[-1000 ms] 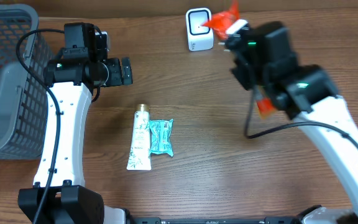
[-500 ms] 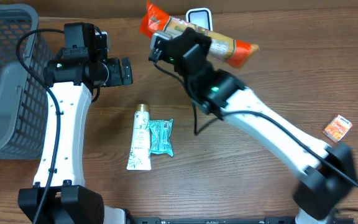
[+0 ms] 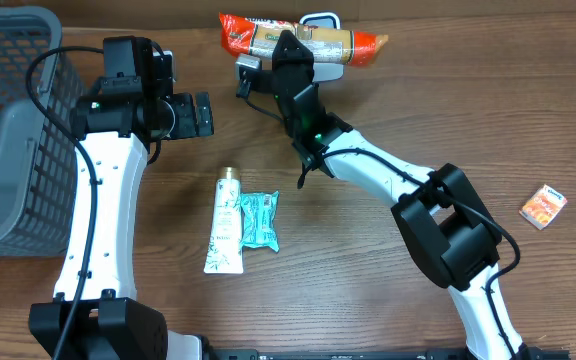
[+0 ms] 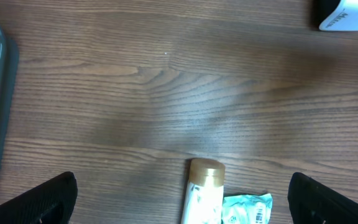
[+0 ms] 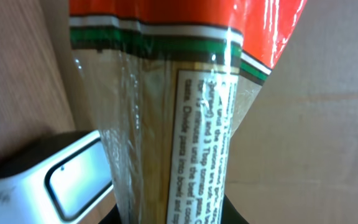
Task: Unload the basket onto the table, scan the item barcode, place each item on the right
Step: 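Raise the spaghetti pack up to the white scanner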
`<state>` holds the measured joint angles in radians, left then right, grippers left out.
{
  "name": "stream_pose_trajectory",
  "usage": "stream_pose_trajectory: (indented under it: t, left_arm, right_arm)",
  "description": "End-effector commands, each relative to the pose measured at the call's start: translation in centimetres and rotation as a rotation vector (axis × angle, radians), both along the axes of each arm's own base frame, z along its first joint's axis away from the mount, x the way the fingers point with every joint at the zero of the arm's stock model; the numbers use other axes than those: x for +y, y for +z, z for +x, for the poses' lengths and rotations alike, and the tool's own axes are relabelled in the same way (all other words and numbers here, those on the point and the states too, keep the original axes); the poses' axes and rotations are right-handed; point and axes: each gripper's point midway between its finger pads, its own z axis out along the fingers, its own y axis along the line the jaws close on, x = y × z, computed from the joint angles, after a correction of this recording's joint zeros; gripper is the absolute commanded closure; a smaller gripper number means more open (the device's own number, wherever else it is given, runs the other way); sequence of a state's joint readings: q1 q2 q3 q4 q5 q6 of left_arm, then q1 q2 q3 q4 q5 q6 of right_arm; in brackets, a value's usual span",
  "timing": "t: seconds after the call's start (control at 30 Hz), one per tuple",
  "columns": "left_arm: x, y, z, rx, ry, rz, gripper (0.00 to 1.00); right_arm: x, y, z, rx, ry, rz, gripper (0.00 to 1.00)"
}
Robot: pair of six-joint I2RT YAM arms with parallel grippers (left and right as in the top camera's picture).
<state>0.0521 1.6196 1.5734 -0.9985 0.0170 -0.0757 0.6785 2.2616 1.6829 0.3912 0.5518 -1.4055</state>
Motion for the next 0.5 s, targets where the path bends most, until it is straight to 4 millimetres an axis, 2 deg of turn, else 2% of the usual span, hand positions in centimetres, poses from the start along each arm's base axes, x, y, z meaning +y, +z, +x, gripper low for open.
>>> stream_pose_trajectory:
  t: [0.0, 0.07, 0.17, 0.43, 0.47]
  left_arm:
    - [-0.4, 0.6, 0.2, -0.020, 0.002, -0.001, 0.00]
    - [-0.4, 0.7, 0.2, -0.020, 0.001, -0.001, 0.00]
    - [-0.4, 0.7, 0.2, -0.020, 0.001, -0.002, 0.00]
    - [-0.4, 0.7, 0.2, -0.020, 0.001, -0.001, 0.00]
    - [-0.4, 0.6, 0.2, -0.020, 0.001, -0.001, 0.00]
  right_arm:
    - [0.0, 4.3, 1.0, -0.092, 0.051, 0.032, 0.96]
    - [-0.7, 3.9, 1.7, -0.088, 0.029, 0.028, 0.96]
    - [-1.4, 4.5, 2.9, -0.086, 0.001, 0.039, 0.96]
    - [-0.1, 7.1, 4.4, -0.098, 0.057, 0.117, 0.96]
    - [-0.1, 7.0, 4.6, -0.099, 0.062, 0.117, 0.96]
